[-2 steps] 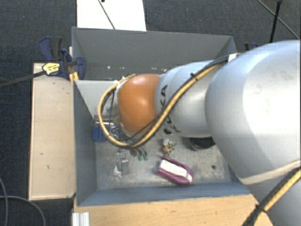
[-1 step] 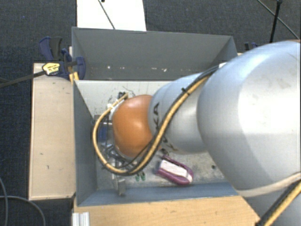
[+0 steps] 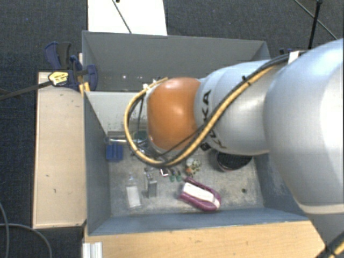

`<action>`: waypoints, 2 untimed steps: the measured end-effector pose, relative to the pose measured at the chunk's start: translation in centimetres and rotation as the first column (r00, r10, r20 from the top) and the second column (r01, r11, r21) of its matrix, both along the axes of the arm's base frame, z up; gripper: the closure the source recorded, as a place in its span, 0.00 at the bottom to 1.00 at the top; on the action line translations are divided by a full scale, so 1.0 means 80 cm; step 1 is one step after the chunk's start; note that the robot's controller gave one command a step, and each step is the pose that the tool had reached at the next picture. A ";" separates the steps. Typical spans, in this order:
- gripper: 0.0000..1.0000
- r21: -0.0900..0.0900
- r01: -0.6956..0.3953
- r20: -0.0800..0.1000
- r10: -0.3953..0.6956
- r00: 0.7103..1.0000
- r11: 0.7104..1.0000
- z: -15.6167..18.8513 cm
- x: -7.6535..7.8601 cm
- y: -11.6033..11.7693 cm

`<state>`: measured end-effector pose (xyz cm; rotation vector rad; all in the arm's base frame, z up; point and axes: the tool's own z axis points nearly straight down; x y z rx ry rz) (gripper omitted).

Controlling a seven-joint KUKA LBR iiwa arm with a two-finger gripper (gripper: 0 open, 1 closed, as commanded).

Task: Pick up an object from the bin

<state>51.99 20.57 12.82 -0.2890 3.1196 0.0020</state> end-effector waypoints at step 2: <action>0.00 0.001 -0.083 -0.010 0.083 0.996 0.997 -0.072 -0.002 0.024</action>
Offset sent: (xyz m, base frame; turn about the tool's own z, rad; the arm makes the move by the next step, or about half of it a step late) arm 0.0253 -0.0434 -0.0582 -0.2106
